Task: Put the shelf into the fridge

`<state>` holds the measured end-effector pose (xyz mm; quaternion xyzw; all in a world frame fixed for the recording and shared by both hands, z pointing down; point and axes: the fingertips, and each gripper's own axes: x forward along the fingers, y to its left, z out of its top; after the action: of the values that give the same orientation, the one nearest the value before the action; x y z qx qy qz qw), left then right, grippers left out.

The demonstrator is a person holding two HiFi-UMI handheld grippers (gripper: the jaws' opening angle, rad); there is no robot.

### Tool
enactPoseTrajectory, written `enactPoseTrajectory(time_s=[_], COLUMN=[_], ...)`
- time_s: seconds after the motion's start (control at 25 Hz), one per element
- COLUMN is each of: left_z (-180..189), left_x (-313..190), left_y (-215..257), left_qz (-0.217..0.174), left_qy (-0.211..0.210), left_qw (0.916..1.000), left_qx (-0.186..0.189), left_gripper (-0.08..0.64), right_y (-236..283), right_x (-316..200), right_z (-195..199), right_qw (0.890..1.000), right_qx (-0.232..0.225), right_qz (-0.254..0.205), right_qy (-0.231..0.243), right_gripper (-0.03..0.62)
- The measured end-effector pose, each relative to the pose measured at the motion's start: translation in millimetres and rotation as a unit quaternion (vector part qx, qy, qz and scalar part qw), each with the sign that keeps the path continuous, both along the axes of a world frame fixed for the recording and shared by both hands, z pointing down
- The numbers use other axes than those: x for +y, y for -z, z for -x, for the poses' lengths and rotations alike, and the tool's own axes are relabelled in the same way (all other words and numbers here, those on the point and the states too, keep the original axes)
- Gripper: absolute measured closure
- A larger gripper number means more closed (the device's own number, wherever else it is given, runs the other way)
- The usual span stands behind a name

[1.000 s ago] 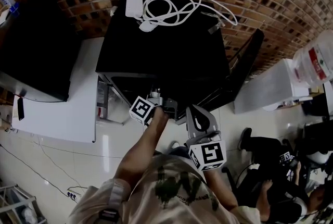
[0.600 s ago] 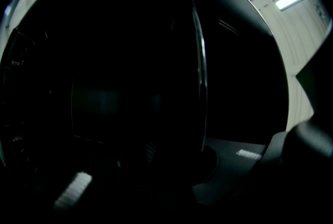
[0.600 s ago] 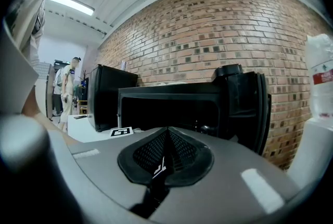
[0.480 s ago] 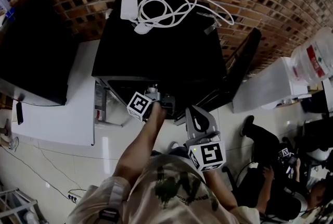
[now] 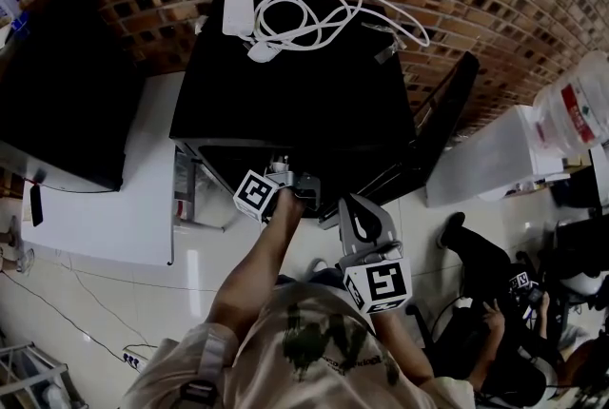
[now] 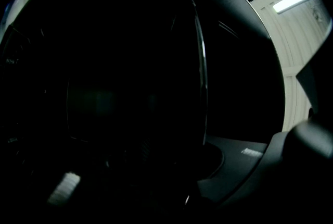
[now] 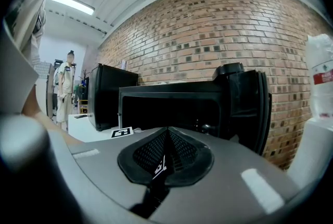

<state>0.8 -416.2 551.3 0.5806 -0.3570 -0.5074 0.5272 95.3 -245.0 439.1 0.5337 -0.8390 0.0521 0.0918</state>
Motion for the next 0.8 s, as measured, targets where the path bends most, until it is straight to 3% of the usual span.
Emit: enactPoseTrajectory(time_s=[0.08,0.16,0.28,0.8], left_z=[1.8,4.9,4.5,8.3], left_x=[2.6,6.1,12.3,58.4], left_y=[-3.5,-8.4,-5.2,-10.8], left_qz=[0.003,0.007,0.003,0.019], left_qy=[0.001,0.002,-0.001,-0.028], left_qw=[1.0,0.9996,0.9998,0.9968], left_qx=[-0.008,-0.027,-0.019,-0.073], left_gripper=[0.437,0.437,0.437,0.437], right_y=[-0.3,-0.2,0.3,5.7], right_x=[0.5,1.2,4.0,33.2], right_z=[-0.4,-0.3,2.1,19.5], right_qw=[1.0,1.0,1.0,1.0], right_qx=[0.0,0.0,-0.001,-0.009], right_qz=[0.001,0.002,0.004,0.003], right_qy=[0.0,0.0,0.001,0.005], right_gripper=[0.592,0.592,0.592,0.592])
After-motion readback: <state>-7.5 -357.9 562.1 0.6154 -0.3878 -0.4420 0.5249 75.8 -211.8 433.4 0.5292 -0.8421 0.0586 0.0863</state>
